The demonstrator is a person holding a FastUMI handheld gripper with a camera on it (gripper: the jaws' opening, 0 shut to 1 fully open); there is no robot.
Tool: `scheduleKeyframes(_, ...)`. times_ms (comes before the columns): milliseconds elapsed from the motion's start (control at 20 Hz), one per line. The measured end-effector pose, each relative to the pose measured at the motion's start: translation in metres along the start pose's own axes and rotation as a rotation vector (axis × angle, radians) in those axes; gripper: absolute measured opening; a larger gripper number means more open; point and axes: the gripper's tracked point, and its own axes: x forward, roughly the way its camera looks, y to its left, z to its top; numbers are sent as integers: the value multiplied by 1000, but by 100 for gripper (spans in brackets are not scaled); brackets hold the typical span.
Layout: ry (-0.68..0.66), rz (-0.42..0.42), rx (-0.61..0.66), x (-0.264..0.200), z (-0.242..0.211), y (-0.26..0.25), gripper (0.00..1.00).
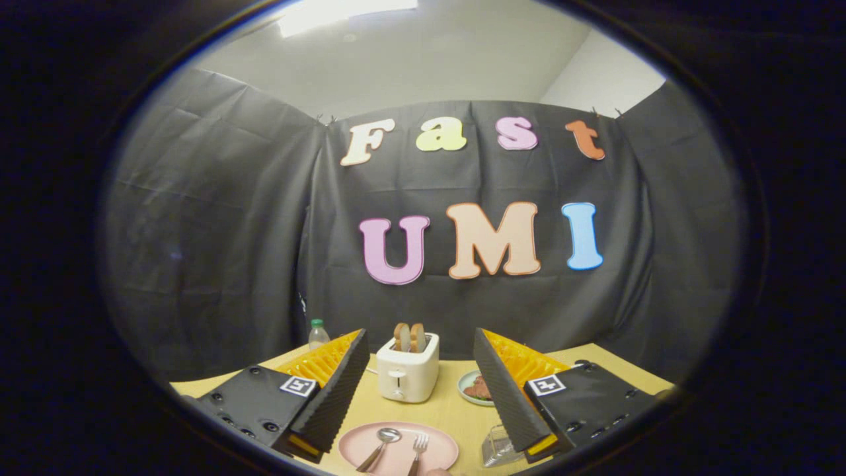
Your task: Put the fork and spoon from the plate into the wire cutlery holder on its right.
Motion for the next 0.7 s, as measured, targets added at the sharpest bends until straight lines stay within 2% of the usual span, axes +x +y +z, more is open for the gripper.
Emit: scheduleKeyframes(700, 306, 25, -23, 8, -128, 0, 100)
